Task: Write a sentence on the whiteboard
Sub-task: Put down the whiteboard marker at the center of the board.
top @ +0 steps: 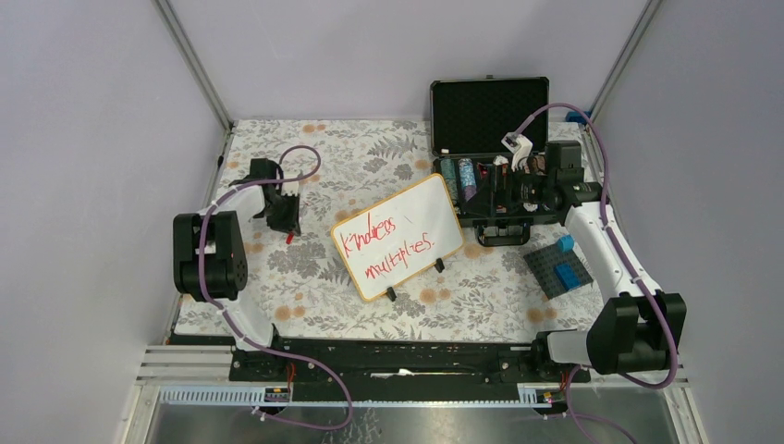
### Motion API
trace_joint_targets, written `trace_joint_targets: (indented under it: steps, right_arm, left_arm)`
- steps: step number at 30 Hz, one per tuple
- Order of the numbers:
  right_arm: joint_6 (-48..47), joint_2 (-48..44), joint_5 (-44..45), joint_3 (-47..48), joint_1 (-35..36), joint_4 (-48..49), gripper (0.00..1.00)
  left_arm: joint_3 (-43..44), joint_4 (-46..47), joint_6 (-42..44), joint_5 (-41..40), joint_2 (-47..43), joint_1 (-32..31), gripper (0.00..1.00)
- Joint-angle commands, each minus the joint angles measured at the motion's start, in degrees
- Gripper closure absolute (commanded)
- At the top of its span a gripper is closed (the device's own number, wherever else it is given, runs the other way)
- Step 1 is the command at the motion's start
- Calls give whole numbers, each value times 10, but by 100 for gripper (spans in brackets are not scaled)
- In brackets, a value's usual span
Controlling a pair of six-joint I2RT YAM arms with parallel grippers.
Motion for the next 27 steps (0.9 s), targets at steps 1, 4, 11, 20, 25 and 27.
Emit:
trace_joint_targets:
  steps: [1, 4, 11, 20, 25, 27]
  right_arm:
    - [-16, -18, 7, 1, 0, 5, 0]
    - [-16, -17, 7, 0, 0, 6, 1]
    - [-14, -14, 5, 3, -1, 5, 0]
    - [-13, -8, 1, 12, 0, 5, 0]
    - [-9, -3, 10, 28, -2, 5, 0]
    - [-5, 3, 15, 42, -9, 5, 1]
  left_arm:
    - [-3, 31, -7, -17, 7, 3, 88]
    - [-6, 25, -5, -14, 13, 3, 79]
    - [-7, 9, -3, -8, 10, 3, 66]
    - [9, -12, -5, 7, -8, 3, 56]
    - [60, -46, -5, 44, -44, 3, 26]
    - [87, -59, -4, 55, -54, 4, 23]
